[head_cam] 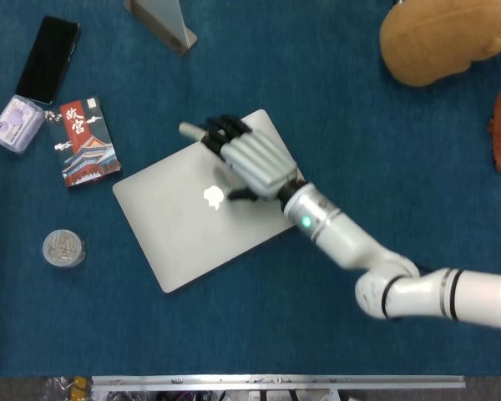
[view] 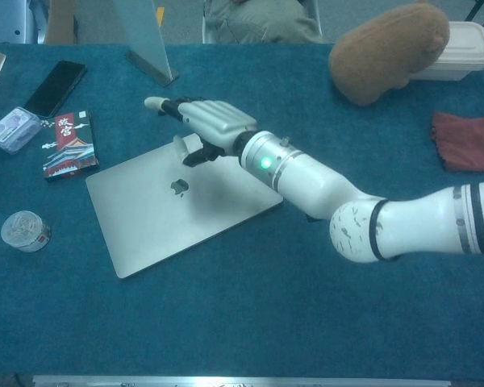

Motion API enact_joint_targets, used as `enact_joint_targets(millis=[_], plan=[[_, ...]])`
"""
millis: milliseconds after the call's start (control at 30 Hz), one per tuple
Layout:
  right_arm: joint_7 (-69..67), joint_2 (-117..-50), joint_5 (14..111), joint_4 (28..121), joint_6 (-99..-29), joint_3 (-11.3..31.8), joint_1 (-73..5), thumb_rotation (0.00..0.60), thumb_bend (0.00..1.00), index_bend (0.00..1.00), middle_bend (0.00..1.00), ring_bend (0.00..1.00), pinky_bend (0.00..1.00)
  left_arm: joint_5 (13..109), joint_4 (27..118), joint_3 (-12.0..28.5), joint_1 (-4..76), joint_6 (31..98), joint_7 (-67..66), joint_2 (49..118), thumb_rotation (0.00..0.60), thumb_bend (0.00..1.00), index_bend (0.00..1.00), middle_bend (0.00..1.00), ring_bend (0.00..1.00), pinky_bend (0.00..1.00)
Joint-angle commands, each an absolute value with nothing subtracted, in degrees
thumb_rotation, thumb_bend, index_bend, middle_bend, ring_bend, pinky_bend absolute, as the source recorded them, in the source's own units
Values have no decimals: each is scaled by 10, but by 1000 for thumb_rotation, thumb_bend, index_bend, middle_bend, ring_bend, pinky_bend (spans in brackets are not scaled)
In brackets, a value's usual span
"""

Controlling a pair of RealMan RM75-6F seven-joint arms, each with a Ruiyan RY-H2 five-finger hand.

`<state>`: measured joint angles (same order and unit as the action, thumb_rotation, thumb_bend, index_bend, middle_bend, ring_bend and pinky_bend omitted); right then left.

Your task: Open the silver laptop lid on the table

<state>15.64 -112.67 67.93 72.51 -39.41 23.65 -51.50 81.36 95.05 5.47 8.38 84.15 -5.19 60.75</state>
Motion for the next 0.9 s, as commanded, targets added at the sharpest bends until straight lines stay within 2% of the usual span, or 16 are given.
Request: enact_joint_targets(millis=[33,200,333,433,900], plan=[[157,-1125,659,696,-389,249,-537,511,860,0,256,0,32,814,952,54,84,841,-53,608,85,307,77,0,0,0],[158,-1138,632,652,-381,253,-567,502,874,0,319,0,32,814,953,53,84,839,-52,607,81,307,77,0,0,0],[161,-1151,618,616,-376,246,-589,448,873,0,320,0,32,812,951,53,83,837,-48,607,74,307,77,0,0,0],[166,-1160,610,591,-372,237,-600,434,870,0,320,0,31,811,949,53,81,837,-44,607,73,307,77,0,0,0],[154,-1186,607,516,-372,209,-623,435,865,0,320,0,32,813,939,50,83,830,-39,612,63,306,77,0,0,0]])
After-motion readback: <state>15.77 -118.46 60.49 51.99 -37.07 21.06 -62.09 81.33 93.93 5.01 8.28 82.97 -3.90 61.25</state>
